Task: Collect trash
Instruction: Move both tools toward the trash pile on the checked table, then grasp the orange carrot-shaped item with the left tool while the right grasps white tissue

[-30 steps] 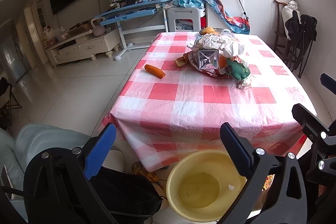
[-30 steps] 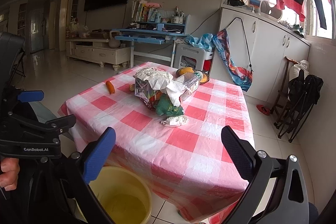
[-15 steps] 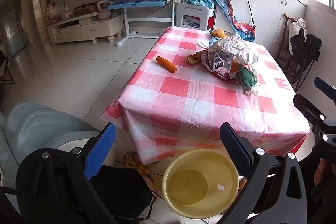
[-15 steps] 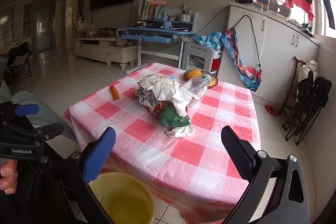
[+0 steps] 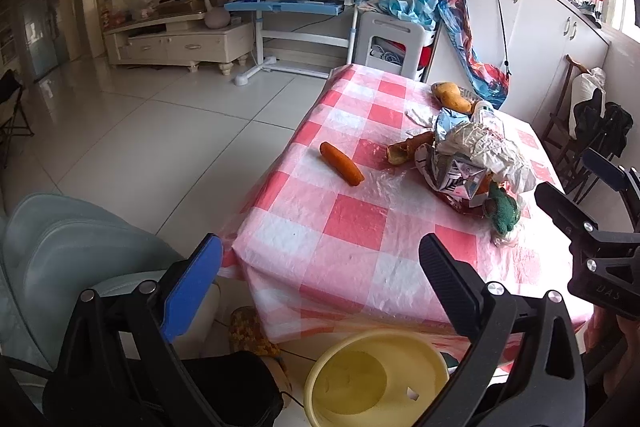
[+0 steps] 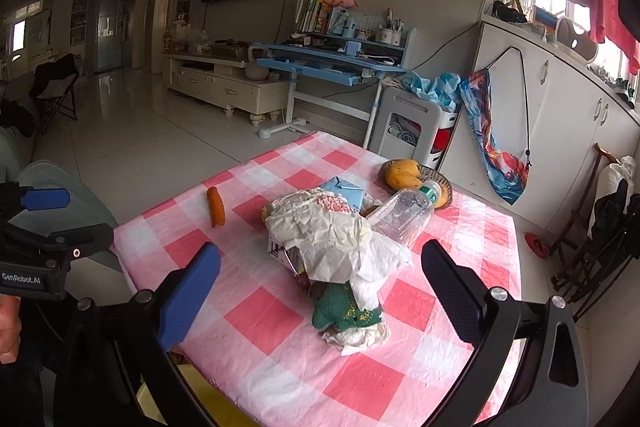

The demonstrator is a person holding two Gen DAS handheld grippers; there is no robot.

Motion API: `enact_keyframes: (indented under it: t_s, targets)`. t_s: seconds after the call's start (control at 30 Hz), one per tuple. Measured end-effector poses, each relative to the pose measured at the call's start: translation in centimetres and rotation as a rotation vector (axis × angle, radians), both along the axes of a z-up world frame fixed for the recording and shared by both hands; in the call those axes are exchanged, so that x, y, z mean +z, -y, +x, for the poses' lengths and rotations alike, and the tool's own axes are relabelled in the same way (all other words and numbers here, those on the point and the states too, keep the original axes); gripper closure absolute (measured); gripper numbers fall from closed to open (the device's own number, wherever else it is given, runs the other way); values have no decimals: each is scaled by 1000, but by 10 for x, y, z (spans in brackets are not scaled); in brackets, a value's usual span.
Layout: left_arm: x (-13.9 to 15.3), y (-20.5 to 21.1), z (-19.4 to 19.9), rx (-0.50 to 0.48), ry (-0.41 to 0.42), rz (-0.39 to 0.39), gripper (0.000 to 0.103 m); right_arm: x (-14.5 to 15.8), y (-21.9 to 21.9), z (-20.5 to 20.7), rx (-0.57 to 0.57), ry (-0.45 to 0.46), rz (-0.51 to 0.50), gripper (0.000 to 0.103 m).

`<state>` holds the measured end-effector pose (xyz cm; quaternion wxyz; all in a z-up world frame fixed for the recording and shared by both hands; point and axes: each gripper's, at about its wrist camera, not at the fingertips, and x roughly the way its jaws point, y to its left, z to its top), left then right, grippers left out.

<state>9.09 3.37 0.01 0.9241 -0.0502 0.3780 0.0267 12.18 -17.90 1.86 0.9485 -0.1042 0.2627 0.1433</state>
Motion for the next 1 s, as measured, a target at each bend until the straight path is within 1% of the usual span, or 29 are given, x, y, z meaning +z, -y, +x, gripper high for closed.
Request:
enact_keyframes:
  t_s: [0.17, 0.23, 0.4, 0.53, 0.63, 0.7, 0.77, 0.83, 0.9, 0.97, 1.0]
  targets:
    - [-2, 0, 2, 3, 6, 7, 7, -5, 1, -3, 3, 7, 11, 6]
    - [-1, 1, 1, 3, 18, 9, 7, -2, 0, -4, 2, 33, 12, 6]
    - [5, 5, 0, -8, 63, 13, 7, 9, -2, -19, -9, 132, 26, 6]
    - [9, 9, -1, -21, 78, 22, 7, 11, -12, -19, 12, 167, -3, 6]
    - [7, 7, 4, -24, 49, 4, 7, 10, -15, -14, 31, 159, -19, 6]
    - [3, 0, 12, -16, 7, -34, 7, 9, -16, -10, 46, 147, -29, 6]
    - [-3, -9, 20, 13, -33, -74, 7, 8, -16, -3, 59, 137, -46, 7]
    - [-5, -17, 27, 45, -52, -99, 7, 6, -14, 4, 65, 118, -50, 7]
    - [-6, -23, 35, 73, -58, -109, 7, 3, -11, 12, 69, 92, -51, 9]
    - [-6, -25, 44, 87, -61, -96, 7, -1, -13, 23, 79, 64, -67, 17]
    - [-7, -24, 49, 90, -65, -88, 7, -3, -14, 27, 87, 53, -75, 19]
